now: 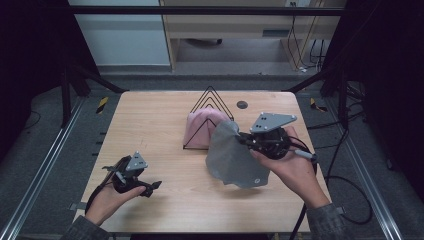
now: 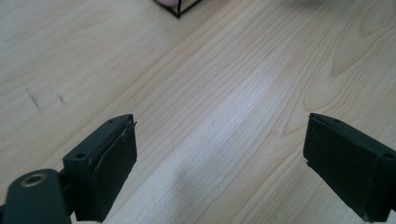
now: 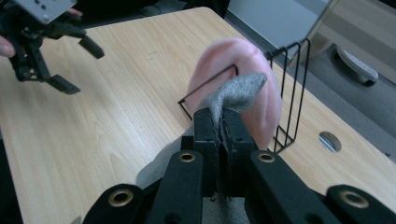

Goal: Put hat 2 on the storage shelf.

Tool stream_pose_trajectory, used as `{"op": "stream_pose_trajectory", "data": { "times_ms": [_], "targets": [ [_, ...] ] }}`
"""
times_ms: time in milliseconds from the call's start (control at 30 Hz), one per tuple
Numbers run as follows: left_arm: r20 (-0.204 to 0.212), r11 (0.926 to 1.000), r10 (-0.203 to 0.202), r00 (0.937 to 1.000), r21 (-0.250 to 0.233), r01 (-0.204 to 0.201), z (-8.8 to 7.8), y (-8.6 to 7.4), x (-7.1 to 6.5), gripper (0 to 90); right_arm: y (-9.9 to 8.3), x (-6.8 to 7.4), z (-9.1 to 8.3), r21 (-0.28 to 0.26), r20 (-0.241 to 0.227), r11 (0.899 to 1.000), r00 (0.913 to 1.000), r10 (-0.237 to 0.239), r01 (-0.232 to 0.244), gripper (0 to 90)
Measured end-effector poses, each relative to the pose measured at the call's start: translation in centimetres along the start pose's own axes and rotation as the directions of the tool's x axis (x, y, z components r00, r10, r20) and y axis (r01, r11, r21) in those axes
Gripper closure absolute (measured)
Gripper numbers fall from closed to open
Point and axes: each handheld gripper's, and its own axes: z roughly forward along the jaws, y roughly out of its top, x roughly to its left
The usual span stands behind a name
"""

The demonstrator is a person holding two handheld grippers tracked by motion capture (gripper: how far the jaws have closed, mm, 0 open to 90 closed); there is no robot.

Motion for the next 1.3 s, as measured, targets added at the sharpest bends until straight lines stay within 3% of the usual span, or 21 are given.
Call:
{"op": "stream_pose_trajectory", "data": {
  "times_ms": [333,700,900,1067,1167,1300],
  "targets": [
    [-0.010,0.9944,0.097,0.9952,-0.041,-0.097,-2.3,4.7,0.1,13.3,3.4,1.9,0.7,-0.007,-0.058,0.997,0.9954,-0.076,0.075,86.7],
    [0.038,0.9810,0.178,0.9833,-0.086,-0.174,-3.4,8.9,-0.3,19.7,6.4,3.7,1.2,-0.025,-0.110,0.990,0.9840,-0.140,0.138,86.7],
    [0.075,0.9749,0.192,0.9786,-0.129,-0.181,-3.8,10.3,-0.5,20.1,6.6,4.6,2.0,-0.016,-0.133,0.987,0.9779,-0.161,0.160,86.7],
    [0.114,0.9698,0.215,0.9701,-0.142,-0.198,-3.5,10.7,-0.9,17.9,6.2,5.2,2.9,-0.008,-0.155,0.985,0.9731,-0.170,0.171,86.6],
    [0.142,0.9667,0.234,0.9618,-0.139,-0.215,-3.0,10.8,-1.1,15.4,6.0,5.4,3.3,-0.005,-0.165,0.985,0.9718,-0.169,0.170,86.6],
    [0.164,0.9666,0.237,0.9575,-0.139,-0.216,-2.4,11.0,-1.3,13.7,5.8,5.5,3.8,-0.001,-0.176,0.985,0.9698,-0.169,0.172,86.6]
  ]
}}
